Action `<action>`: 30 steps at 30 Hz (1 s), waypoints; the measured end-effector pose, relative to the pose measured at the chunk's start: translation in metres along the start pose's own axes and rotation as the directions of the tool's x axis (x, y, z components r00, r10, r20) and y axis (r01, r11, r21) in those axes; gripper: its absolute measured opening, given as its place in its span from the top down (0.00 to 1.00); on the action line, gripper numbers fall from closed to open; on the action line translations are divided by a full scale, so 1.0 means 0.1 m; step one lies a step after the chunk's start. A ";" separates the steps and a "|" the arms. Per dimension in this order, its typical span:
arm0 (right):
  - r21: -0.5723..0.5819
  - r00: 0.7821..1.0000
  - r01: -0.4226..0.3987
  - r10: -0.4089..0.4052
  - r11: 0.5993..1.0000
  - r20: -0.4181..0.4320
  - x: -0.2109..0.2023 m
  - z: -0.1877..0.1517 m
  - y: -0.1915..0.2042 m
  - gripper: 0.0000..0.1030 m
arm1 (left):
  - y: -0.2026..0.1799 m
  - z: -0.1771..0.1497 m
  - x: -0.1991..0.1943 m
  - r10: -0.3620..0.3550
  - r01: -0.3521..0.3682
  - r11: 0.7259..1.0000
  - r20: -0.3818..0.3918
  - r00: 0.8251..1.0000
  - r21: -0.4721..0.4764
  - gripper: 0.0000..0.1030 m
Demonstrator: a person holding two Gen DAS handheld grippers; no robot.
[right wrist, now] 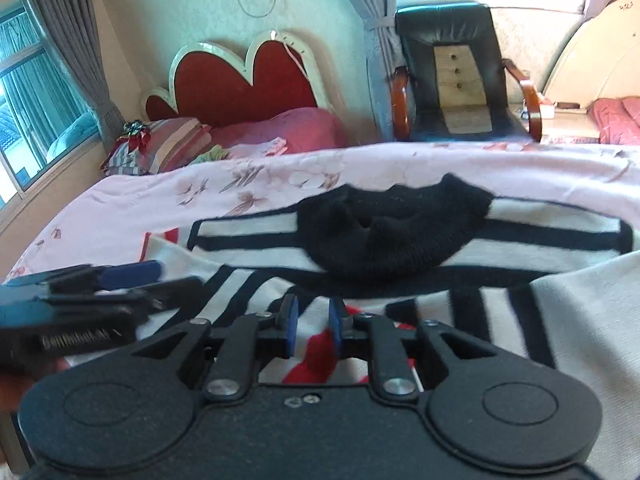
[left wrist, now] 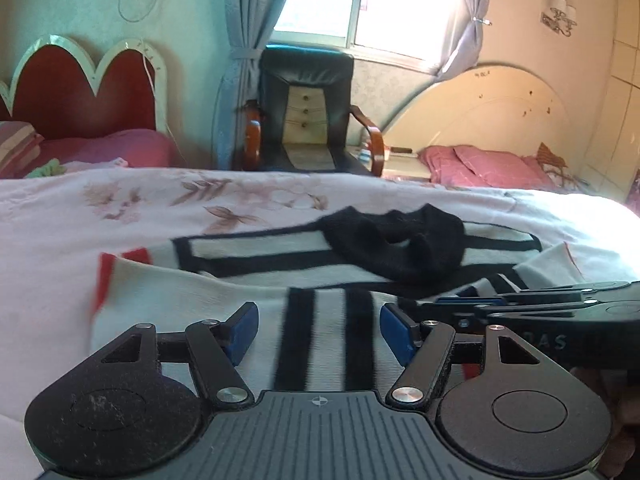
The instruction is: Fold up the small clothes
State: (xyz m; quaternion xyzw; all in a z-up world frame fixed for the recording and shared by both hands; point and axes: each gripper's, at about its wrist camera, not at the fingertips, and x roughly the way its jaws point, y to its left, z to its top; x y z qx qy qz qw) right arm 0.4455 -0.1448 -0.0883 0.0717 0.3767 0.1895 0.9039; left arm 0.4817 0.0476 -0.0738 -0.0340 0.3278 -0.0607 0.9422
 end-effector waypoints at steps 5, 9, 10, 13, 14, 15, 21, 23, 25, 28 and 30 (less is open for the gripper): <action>-0.027 0.998 0.059 -0.060 0.998 -0.014 -0.17 -0.13 -0.13 0.89 | 0.14 -0.17 -0.08 0.050 -0.050 0.999 -0.013 0.999 0.016 0.35; -0.059 0.987 0.160 -0.160 0.985 0.001 -0.59 -0.33 -0.51 0.94 | 0.48 -0.36 -0.37 0.066 -0.066 0.997 -0.008 0.998 0.032 0.35; -0.053 0.985 0.170 -0.170 0.984 0.003 -0.67 -0.36 -0.58 0.94 | 0.48 -0.38 -0.39 0.074 -0.074 0.996 -0.009 0.997 0.045 0.35; -0.027 0.985 0.174 -0.174 0.984 0.005 -0.71 -0.39 -0.64 0.94 | 0.39 -0.30 -0.38 0.108 -0.107 0.993 -0.014 0.994 0.053 0.35; -0.026 0.983 0.185 -0.185 0.982 0.004 -0.70 -0.37 -0.62 0.94 | 0.35 -0.27 -0.40 0.104 -0.103 0.993 -0.008 0.995 0.049 0.35; -0.021 0.981 0.194 -0.193 0.981 0.004 -0.70 -0.35 -0.59 0.89 | 0.29 -0.25 -0.44 0.086 -0.086 0.995 0.010 0.996 0.043 0.35; -0.043 0.980 0.200 -0.200 0.979 0.015 -0.88 -0.42 -0.45 0.81 | 0.17 -0.44 -0.49 0.072 -0.071 0.997 -0.038 0.997 0.044 0.35; -0.040 0.975 0.219 -0.220 0.975 -0.021 -0.85 -0.49 -0.51 0.82 | 0.21 -0.51 -0.51 0.063 -0.062 0.998 -0.019 0.998 0.021 0.34; -0.028 0.977 0.214 -0.214 0.976 -0.012 -0.88 -0.52 -0.54 0.82 | 0.21 -0.50 -0.55 0.075 -0.074 0.997 -0.027 0.997 0.016 0.34; -0.017 0.973 0.231 -0.231 0.973 -0.023 -0.92 -0.50 -0.52 0.80 | 0.16 -0.49 -0.63 0.115 -0.113 0.991 -0.022 0.993 0.067 0.34; -0.031 0.971 0.238 -0.238 0.971 -0.019 -0.97 -0.50 -0.50 0.76 | 0.22 -0.52 -0.65 0.098 -0.096 0.994 -0.032 0.995 0.057 0.34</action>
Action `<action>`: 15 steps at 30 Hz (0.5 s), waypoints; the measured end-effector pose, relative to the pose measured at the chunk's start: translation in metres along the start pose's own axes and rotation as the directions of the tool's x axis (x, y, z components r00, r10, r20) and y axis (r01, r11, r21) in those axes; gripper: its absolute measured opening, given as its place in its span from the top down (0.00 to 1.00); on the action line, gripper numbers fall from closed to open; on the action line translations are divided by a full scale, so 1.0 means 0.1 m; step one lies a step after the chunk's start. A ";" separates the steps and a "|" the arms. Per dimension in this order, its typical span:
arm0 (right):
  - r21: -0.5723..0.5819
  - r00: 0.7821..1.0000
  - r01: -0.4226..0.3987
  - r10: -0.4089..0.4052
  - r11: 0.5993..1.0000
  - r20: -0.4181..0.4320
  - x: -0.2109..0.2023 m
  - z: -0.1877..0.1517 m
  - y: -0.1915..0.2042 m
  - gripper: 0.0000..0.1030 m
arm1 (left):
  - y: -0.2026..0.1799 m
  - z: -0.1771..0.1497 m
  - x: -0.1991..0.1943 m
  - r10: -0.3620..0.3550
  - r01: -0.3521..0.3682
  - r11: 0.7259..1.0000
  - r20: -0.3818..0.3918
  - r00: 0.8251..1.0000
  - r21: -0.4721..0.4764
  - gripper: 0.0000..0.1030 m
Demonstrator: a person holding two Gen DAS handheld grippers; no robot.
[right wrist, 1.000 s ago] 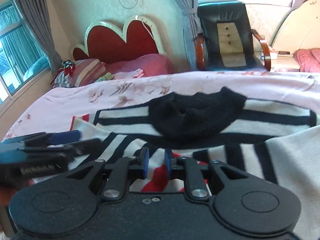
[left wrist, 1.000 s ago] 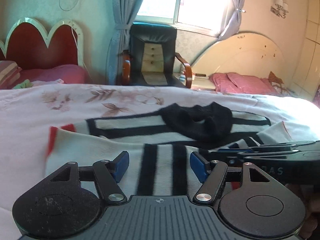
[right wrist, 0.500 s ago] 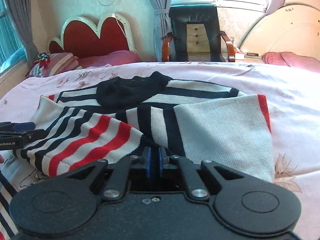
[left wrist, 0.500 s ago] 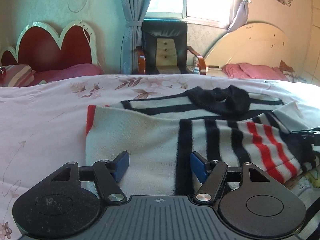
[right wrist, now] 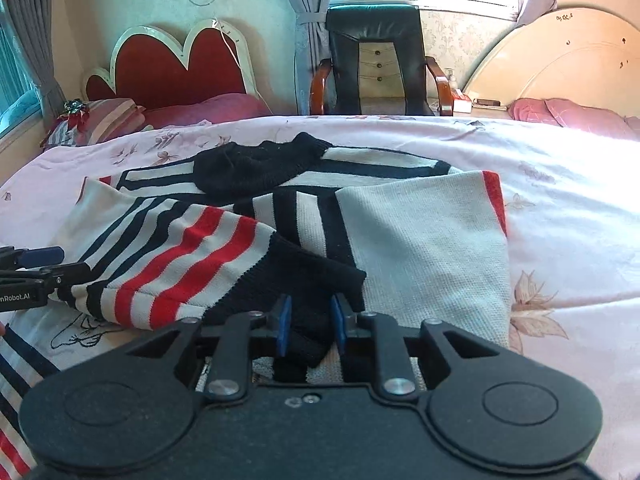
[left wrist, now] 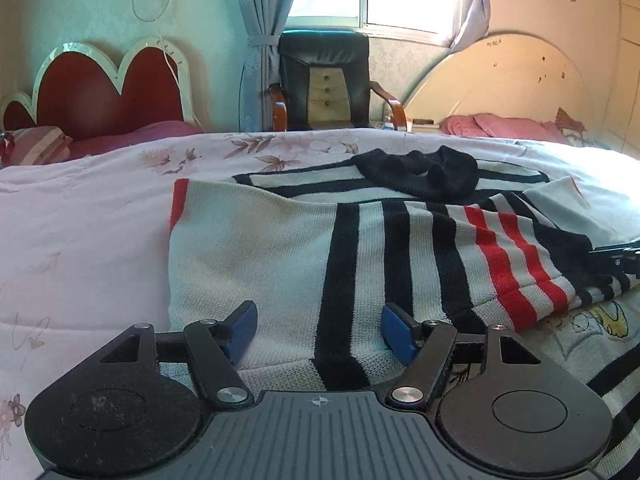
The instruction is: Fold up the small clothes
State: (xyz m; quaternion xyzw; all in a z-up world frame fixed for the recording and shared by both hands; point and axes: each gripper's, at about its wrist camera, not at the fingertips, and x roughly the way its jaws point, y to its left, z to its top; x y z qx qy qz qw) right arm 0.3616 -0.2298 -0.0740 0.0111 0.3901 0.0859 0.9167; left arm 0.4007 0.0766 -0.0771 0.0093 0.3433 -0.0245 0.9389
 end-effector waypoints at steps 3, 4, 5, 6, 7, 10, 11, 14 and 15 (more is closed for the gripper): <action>0.012 1.000 0.009 -0.009 1.000 -0.006 -0.03 -0.06 -0.05 0.77 | 0.07 -0.02 -0.05 -0.005 0.005 1.000 0.013 1.000 -0.016 0.34; 0.027 1.000 0.009 -0.009 1.000 0.013 -0.09 -0.09 -0.07 0.77 | 0.09 -0.03 -0.07 -0.005 0.005 1.000 0.020 1.000 -0.022 0.34; 0.047 0.999 0.005 -0.007 0.999 0.037 -0.15 -0.11 -0.11 0.77 | 0.10 -0.04 -0.10 -0.008 0.009 0.999 0.032 0.999 -0.031 0.34; 0.069 0.998 0.003 -0.007 0.998 0.056 -0.20 -0.13 -0.14 0.79 | 0.12 -0.05 -0.14 -0.004 0.006 0.999 0.055 0.998 -0.035 0.34; 0.087 0.997 0.003 -0.009 0.996 0.074 -0.23 -0.15 -0.18 0.80 | 0.13 -0.04 -0.15 -0.002 0.004 1.000 0.076 0.997 -0.028 0.34; 0.101 0.992 0.042 -0.054 0.994 0.113 -0.26 -0.11 -0.30 0.80 | 0.30 0.19 -0.06 0.020 -0.016 0.999 0.107 0.994 -0.034 0.34; 0.109 0.990 0.050 -0.064 0.993 0.123 -0.25 -0.06 -0.36 0.81 | 0.38 0.30 0.02 0.022 -0.017 0.999 0.109 0.994 -0.048 0.34; 0.126 0.982 0.089 -0.108 0.988 0.152 -0.16 0.13 -0.57 0.83 | 0.55 0.58 0.31 0.028 -0.023 0.998 0.096 0.995 -0.051 0.34; 0.134 0.982 0.099 -0.119 0.986 0.149 -0.08 0.21 -0.66 0.84 | 0.59 0.65 0.41 0.022 -0.018 0.999 0.085 0.996 -0.049 0.34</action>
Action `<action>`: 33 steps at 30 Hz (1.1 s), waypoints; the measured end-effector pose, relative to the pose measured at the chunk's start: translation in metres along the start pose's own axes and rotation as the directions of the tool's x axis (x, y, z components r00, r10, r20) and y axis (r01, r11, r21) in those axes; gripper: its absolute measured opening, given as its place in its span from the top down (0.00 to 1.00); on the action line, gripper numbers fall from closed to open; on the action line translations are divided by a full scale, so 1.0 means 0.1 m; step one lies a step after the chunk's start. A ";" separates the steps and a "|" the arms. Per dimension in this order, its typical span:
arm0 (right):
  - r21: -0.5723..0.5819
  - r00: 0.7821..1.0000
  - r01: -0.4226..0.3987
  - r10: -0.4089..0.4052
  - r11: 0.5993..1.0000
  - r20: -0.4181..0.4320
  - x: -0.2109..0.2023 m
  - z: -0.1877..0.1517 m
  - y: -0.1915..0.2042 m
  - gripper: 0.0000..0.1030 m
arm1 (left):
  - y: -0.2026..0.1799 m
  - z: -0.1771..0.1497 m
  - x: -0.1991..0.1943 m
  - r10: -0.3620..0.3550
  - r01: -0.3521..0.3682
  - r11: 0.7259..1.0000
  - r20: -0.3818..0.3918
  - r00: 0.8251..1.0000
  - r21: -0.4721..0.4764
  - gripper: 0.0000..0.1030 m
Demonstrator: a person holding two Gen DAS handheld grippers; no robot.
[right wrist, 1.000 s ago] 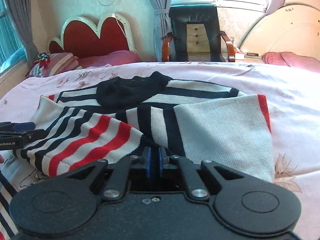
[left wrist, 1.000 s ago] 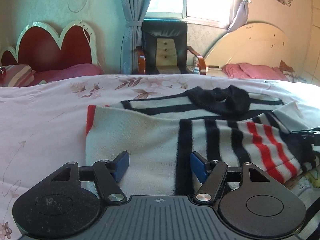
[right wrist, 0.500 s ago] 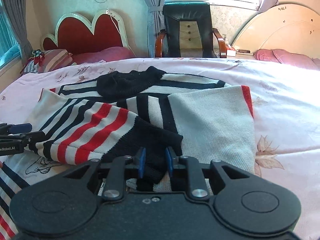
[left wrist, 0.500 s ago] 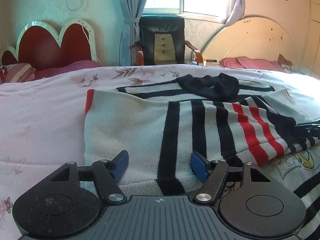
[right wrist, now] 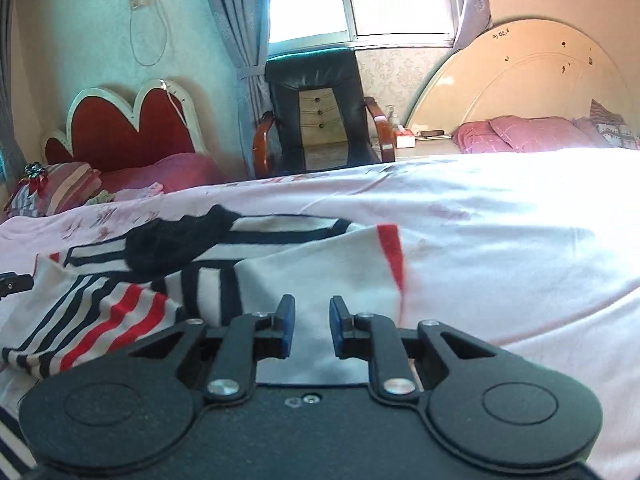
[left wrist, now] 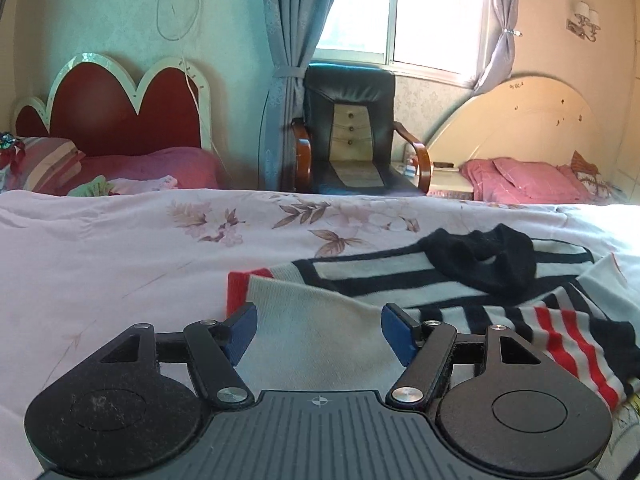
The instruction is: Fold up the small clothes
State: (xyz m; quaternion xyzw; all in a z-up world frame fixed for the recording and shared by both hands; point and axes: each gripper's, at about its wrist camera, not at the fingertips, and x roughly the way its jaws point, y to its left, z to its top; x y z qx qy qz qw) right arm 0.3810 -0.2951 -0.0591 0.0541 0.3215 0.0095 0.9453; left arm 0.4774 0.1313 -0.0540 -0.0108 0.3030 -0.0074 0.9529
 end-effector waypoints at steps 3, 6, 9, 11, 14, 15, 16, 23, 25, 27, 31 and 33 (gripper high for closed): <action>0.002 0.999 0.032 -0.032 0.999 -0.014 0.30 0.18 -0.19 0.87 | 0.04 0.11 0.33 0.009 -0.008 1.000 -0.044 0.999 0.026 0.34; -0.001 0.999 0.045 -0.045 0.999 -0.025 0.57 0.28 -0.33 0.88 | 0.07 0.10 0.59 -0.006 0.009 0.999 -0.097 0.995 0.034 0.34; -0.015 0.996 0.054 -0.055 0.998 -0.064 0.85 0.29 -0.42 0.89 | 0.08 0.07 0.68 -0.002 0.005 1.000 -0.092 0.996 0.030 0.33; -0.038 0.996 0.054 -0.056 0.998 -0.064 0.93 0.26 -0.42 0.90 | 0.06 0.05 0.73 0.010 -0.007 0.999 -0.083 0.996 0.036 0.31; -0.077 0.996 0.067 -0.072 0.995 -0.059 0.97 0.25 -0.38 0.90 | 0.07 0.06 0.79 0.007 -0.005 1.000 -0.091 0.996 0.024 0.28; -0.081 0.996 0.067 -0.071 0.995 -0.058 0.97 0.25 -0.38 0.90 | 0.09 0.07 0.80 -0.002 0.003 1.000 -0.093 0.996 0.015 0.27; -0.079 0.996 0.064 -0.069 0.995 -0.060 0.98 0.26 -0.39 0.90 | 0.11 0.08 0.79 -0.009 0.010 1.000 -0.091 0.996 0.012 0.27; -0.067 0.998 0.047 -0.049 0.997 -0.034 0.46 0.29 -0.45 0.77 | 0.19 0.00 0.04 0.023 -0.023 1.000 0.010 1.000 0.010 0.27; -0.050 0.999 0.033 -0.034 0.998 -0.026 0.16 0.18 -0.51 0.76 | 0.21 -0.14 -0.26 0.006 -0.006 1.000 0.015 1.000 -0.010 0.27; -0.015 0.999 0.007 -0.008 1.000 -0.040 -0.17 0.01 -0.57 0.76 | 0.25 -0.37 -0.59 -0.011 0.012 0.999 0.012 1.000 -0.052 0.27; 0.067 0.995 -0.034 0.040 0.997 -0.087 -0.82 -0.44 -0.61 0.76 | 0.29 -0.96 -1.18 -0.068 0.061 0.990 -0.053 0.996 -0.124 0.27; 0.105 0.992 -0.045 0.057 0.993 -0.113 -1.12 -0.68 -0.57 0.76 | 0.27 -1.23 -1.41 -0.096 0.080 0.986 -0.106 0.990 -0.150 0.27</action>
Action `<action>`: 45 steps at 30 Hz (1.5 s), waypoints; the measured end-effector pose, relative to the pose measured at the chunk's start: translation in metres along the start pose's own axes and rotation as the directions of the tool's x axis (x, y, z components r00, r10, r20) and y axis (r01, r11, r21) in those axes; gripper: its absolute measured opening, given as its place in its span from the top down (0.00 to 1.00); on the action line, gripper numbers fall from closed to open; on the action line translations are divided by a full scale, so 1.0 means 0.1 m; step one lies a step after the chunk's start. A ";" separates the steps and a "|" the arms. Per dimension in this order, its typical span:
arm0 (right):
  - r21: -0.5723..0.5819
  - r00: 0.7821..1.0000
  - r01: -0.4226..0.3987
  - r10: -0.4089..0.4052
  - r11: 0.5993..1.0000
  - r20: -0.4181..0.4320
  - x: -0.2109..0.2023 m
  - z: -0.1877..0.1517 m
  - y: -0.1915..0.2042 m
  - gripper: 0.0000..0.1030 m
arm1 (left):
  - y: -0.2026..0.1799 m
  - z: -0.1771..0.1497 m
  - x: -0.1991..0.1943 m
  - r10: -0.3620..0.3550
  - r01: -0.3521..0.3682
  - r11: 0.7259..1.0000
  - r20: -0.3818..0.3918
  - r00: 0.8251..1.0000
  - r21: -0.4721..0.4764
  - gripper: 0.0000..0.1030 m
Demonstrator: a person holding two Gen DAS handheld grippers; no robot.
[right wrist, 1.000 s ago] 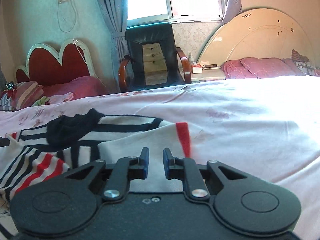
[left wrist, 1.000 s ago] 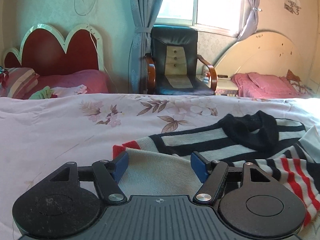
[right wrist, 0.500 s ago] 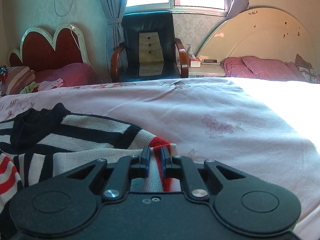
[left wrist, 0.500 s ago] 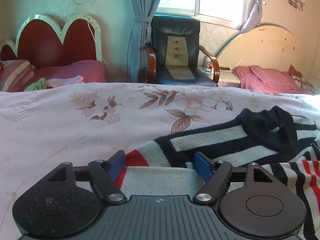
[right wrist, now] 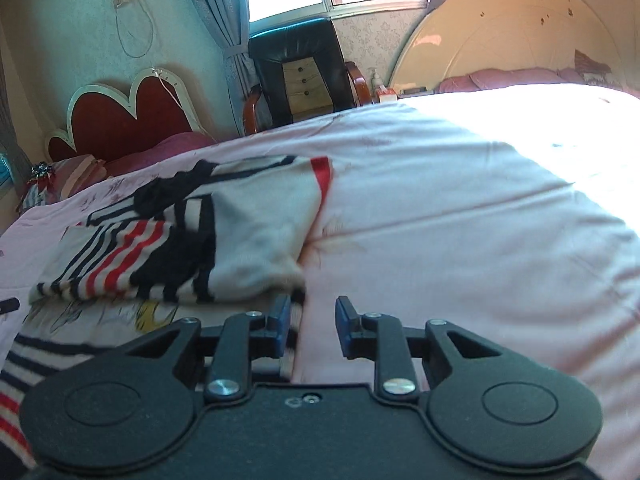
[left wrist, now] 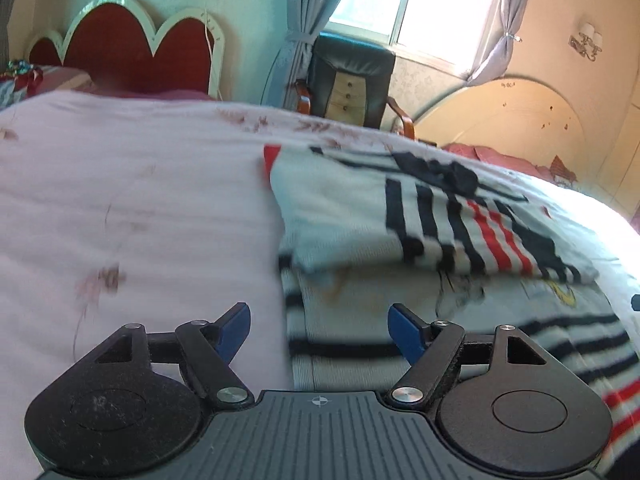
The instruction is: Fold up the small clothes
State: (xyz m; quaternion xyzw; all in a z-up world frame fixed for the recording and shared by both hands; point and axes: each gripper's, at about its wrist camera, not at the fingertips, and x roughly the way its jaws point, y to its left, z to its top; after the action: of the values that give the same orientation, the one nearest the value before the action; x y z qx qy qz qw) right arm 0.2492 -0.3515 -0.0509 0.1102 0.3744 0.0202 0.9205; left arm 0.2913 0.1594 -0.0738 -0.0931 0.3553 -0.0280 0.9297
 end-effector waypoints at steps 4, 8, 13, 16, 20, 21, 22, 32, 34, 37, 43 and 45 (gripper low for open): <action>0.100 0.996 -0.058 0.065 0.993 -0.062 -0.40 -0.47 0.03 0.72 | -0.04 -0.48 -0.41 -0.048 0.048 0.999 -0.072 0.996 -0.009 0.27; 0.169 0.988 -0.096 0.114 0.981 -0.101 -0.67 -0.84 0.06 0.66 | -0.05 -0.74 -0.71 -0.080 0.078 0.997 -0.103 0.992 -0.019 0.27; 0.185 0.988 -0.076 0.098 0.980 -0.116 -0.94 -1.18 0.15 0.65 | -0.09 -0.95 -0.93 -0.072 0.070 0.997 -0.105 0.992 -0.020 0.27; 0.212 0.985 -0.087 0.116 0.973 -0.128 -1.02 -1.33 0.17 0.64 | -0.13 -1.08 -1.06 -0.085 0.083 0.996 -0.102 0.991 -0.030 0.29; 0.258 0.978 -0.113 0.154 0.959 -0.141 -1.04 -1.50 0.18 0.62 | -0.18 -1.21 -1.15 -0.092 0.087 0.995 -0.115 0.989 -0.045 0.37; 0.272 0.976 -0.119 0.163 0.955 -0.145 -1.03 -1.52 0.18 0.61 | -0.18 -1.23 -1.16 -0.099 0.093 0.994 -0.117 0.988 -0.052 0.38; 0.287 0.974 -0.127 0.174 0.950 -0.145 -1.03 -1.54 0.17 0.59 | -0.18 -1.24 -1.17 -0.112 0.105 0.992 -0.120 0.986 -0.063 0.39; 0.408 0.935 -0.246 0.326 0.879 -0.137 -0.94 -1.62 0.18 0.54 | -0.28 -1.42 -1.13 -0.262 0.235 0.946 -0.100 0.960 -0.222 0.45; 0.428 0.929 -0.261 0.346 0.865 -0.132 -0.91 -1.62 0.16 0.54 | -0.20 -1.44 -1.09 -0.301 0.268 0.917 -0.072 0.951 -0.296 0.48; 0.461 0.921 -0.276 0.370 0.844 -0.125 -0.86 -1.61 0.13 0.56 | -0.10 -1.48 -1.03 -0.329 0.287 0.882 -0.052 0.943 -0.375 0.58; 0.452 0.911 -0.291 0.388 0.844 -0.140 -0.84 -1.59 0.11 0.63 | -0.07 -1.49 -1.01 -0.328 0.283 0.876 -0.053 0.943 -0.390 0.65; 0.449 0.906 -0.298 0.398 0.842 -0.145 -0.84 -1.60 0.11 0.64 | -0.04 -1.46 -1.04 -0.293 0.257 0.888 -0.037 0.955 -0.381 0.64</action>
State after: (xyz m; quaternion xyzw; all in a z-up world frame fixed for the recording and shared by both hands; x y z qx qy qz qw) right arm 0.0781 -0.3209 -0.1024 0.3674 0.4486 0.1205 0.8057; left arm 0.1162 0.1454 -0.1118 -0.3155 0.3805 -0.0959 0.8640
